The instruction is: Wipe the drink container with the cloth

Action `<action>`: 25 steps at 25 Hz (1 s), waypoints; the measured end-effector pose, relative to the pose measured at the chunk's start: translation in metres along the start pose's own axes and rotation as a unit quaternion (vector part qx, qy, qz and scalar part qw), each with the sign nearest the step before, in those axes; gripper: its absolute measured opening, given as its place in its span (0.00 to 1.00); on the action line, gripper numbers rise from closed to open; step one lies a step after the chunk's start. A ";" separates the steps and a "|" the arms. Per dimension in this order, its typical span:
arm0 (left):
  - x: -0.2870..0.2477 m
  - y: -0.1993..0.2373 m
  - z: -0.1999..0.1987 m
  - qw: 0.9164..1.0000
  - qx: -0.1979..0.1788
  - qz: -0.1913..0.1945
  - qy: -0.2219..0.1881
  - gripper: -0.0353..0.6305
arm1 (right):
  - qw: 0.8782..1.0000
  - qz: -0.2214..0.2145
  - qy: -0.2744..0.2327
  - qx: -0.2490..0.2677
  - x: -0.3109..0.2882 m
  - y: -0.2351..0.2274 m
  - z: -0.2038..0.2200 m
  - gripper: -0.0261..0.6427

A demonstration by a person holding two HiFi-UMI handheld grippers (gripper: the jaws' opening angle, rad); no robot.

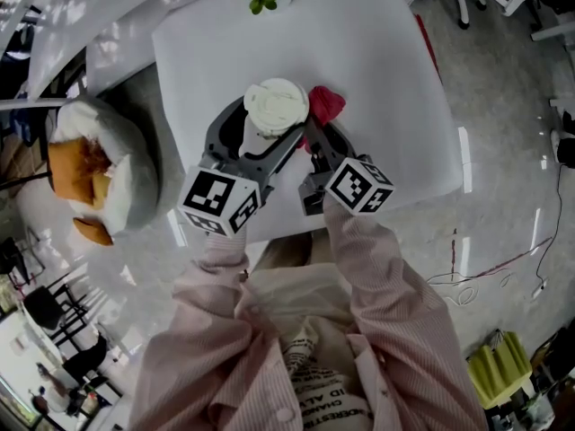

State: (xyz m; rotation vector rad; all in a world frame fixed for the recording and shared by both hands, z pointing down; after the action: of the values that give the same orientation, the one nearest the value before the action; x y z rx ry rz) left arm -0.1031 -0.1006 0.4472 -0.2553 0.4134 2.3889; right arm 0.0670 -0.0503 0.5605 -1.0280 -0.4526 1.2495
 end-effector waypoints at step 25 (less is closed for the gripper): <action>-0.001 -0.001 0.003 1.000 0.021 -0.010 0.011 0.63 | 0.972 -0.131 0.188 0.046 -0.039 0.025 -0.096 0.11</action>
State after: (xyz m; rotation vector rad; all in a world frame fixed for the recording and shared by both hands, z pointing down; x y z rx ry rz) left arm -0.1025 -0.0994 0.4504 -0.2654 0.4683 2.3579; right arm 0.1151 -0.1236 0.5005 -1.0592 -0.2241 0.8085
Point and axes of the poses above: the fingertips, and each gripper's own axes: x backward along the fingers, y to its left, z out of its underside, the point moved 10 cm from there along x, backward along the fingers, and after that the axes turned 4 degrees about -y, right-handed, at the moved point
